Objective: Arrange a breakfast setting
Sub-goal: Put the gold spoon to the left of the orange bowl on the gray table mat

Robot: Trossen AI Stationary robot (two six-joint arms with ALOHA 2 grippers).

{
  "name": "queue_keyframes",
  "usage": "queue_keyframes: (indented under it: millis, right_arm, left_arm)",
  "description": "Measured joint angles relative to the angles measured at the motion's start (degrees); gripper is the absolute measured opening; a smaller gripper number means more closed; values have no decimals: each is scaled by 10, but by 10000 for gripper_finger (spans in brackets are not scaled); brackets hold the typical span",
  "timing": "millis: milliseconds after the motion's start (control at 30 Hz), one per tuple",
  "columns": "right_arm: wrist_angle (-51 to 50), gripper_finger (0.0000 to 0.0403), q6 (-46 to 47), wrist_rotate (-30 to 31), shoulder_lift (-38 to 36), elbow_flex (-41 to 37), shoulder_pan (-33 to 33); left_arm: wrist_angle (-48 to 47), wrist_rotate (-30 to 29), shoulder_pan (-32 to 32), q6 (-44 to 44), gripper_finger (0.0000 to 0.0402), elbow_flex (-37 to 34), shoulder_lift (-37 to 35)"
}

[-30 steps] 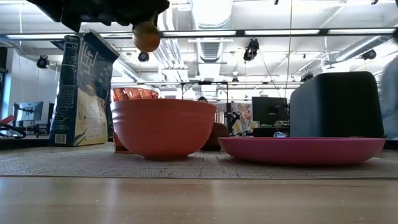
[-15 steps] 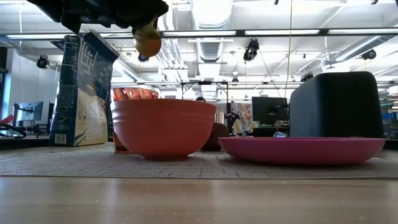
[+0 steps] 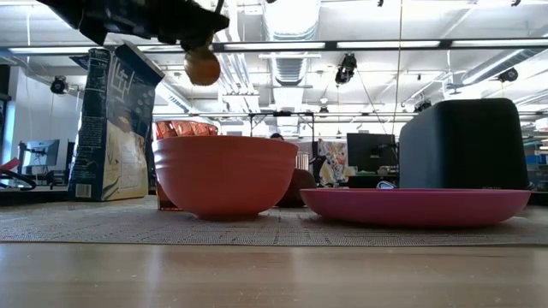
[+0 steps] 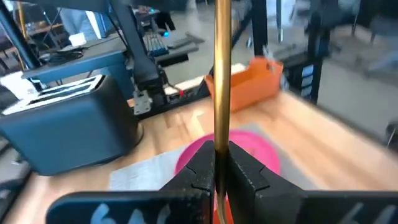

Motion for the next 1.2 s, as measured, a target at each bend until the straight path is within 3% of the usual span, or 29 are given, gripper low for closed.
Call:
queue_keyframes:
  millis: [333,833,1033,1200]
  right_arm:
    - [-89,172,59,44,-26,0,0]
    - [-104,161,59,86,-21,-1,0]
    - [-108,155,59,90,-21,-2,0]
    - [-140,148,59,152,-23,-2,0]
  left_arm:
    - [-179,-2,-1,242,3,0,-49]
    - [-361,-3,-25,435,3,0,-159]
    - [-413,-84,-54,450,3,0,-179]
    - [-519,-151,-74,515,4,0,-179]
